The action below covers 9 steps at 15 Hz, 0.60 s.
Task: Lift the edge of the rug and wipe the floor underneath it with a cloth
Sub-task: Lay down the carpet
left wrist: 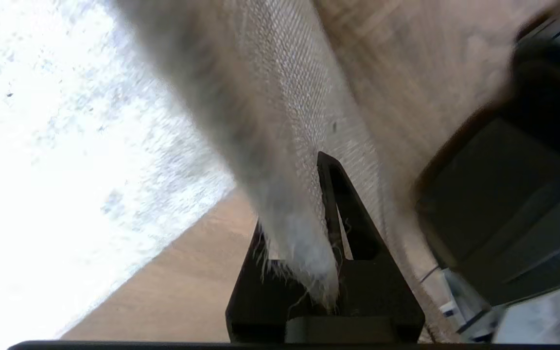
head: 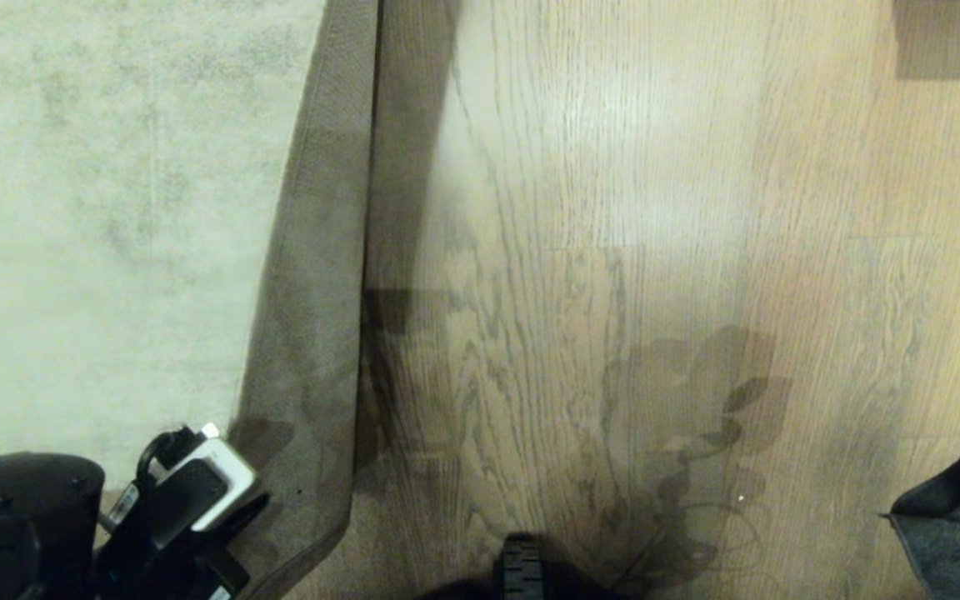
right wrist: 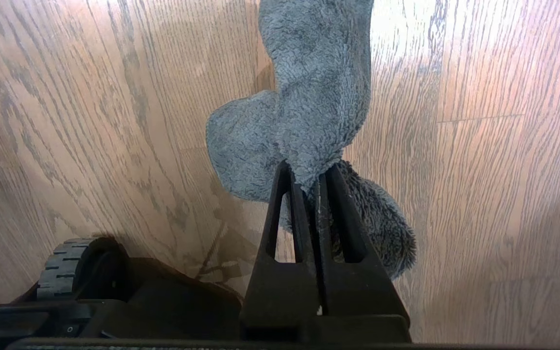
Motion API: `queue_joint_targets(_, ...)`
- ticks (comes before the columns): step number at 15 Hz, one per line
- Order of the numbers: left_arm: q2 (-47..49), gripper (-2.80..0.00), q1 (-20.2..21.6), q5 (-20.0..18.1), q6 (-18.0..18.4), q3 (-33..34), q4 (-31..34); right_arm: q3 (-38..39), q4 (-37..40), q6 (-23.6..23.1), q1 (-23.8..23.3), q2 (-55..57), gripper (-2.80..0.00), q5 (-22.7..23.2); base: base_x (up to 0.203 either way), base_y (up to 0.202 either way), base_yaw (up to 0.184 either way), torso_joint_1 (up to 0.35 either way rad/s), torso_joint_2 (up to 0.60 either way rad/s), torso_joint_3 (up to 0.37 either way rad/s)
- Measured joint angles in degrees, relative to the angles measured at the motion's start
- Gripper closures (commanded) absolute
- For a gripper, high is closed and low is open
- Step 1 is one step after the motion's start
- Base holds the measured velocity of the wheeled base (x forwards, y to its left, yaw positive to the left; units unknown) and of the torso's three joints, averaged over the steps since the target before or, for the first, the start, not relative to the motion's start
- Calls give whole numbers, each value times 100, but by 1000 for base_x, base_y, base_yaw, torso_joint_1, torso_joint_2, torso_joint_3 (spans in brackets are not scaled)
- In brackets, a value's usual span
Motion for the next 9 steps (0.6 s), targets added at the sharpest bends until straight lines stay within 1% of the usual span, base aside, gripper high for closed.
queue_joint_targets(2, -85, 0, -84, -6, -288, 2, 7, 0, 1, 0, 0, 2, 0, 0, 0, 0, 0, 0, 0, 0)
queue_joint_targets(4, -129, 0, -130, -31, -423, 7, -11, 0, 1, 0, 0, 2, 0, 0, 0, 0, 0, 0, 0, 0)
queue_joint_targets(6, -191, 0, -256, -116, -662, 9, -20, 0, 1, 0, 0, 2, 0, 0, 0, 0, 0, 0, 0, 0)
queue_joint_targets(7, -234, 0, -302, -154, -731, 13, -23, 0, 1, 0, 0, 2, 0, 0, 0, 0, 0, 0, 0, 0)
queue_joint_targets(9, -360, 0, -339, -177, -717, 79, -41, 0, 1, 0, 0, 5, 0, 0, 0, 0, 0, 0, 0, 0)
